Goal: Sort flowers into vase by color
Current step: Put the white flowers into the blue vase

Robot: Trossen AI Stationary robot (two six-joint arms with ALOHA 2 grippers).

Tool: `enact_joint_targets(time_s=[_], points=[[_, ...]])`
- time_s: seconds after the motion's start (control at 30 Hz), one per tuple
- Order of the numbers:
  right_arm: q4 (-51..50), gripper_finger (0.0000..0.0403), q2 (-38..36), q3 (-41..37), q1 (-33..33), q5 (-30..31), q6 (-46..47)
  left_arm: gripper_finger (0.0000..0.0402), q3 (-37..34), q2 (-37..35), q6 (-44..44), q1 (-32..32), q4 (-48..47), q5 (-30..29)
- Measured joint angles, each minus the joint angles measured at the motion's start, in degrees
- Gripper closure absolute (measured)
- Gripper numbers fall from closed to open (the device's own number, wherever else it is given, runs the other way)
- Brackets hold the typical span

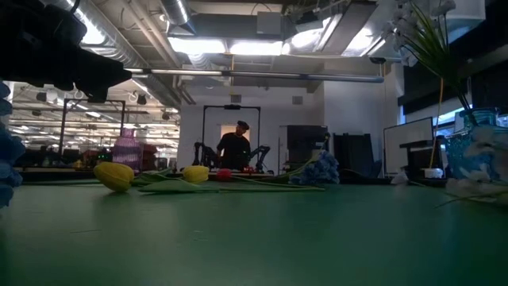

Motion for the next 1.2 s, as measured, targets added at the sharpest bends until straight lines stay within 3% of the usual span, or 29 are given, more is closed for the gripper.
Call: enact_joint_targets(time_s=[0.1,0.2,0.37,0.47,0.53,0.73,0.93,1.2], points=[[-1.06,0.0214,0.00,3.17,0.15,-3.09,15.38,0.0278,0.00,-0.01,0.01,-0.01,-0.02,0.00],[-4.40,0.0196,0.00,7.53,0.17,-10.77,36.97,0.0278,0.00,-0.01,0.00,0.00,-0.02,0.00],[-10.02,0.0187,0.00,12.06,-1.42,-13.98,81.03,0.0278,0.00,0.00,0.00,0.00,0.00,-0.02],[-12.20,0.0187,-0.02,11.46,-2.29,-16.97,109.76,0.0278,0.00,-0.02,0.00,0.00,-0.01,-0.02],[-11.63,0.0187,-0.02,9.83,-2.02,-19.83,122.98,0.0278,0.00,-0.02,0.00,-0.02,0.00,0.00],[-3.56,0.0187,-0.02,3.56,0.89,-23.83,139.70,0.0278,0.00,-0.02,0.00,-0.02,-0.01,0.00],[5.65,0.0187,-0.04,-1.13,0.05,-22.90,151.09,0.0278,0.00,0.00,0.00,-0.02,-0.02,0.00],[11.44,0.0187,-0.39,-5.82,-0.98,-25.27,157.48,0.0278,0.00,0.00,0.00,-0.02,-0.02,0.00]])
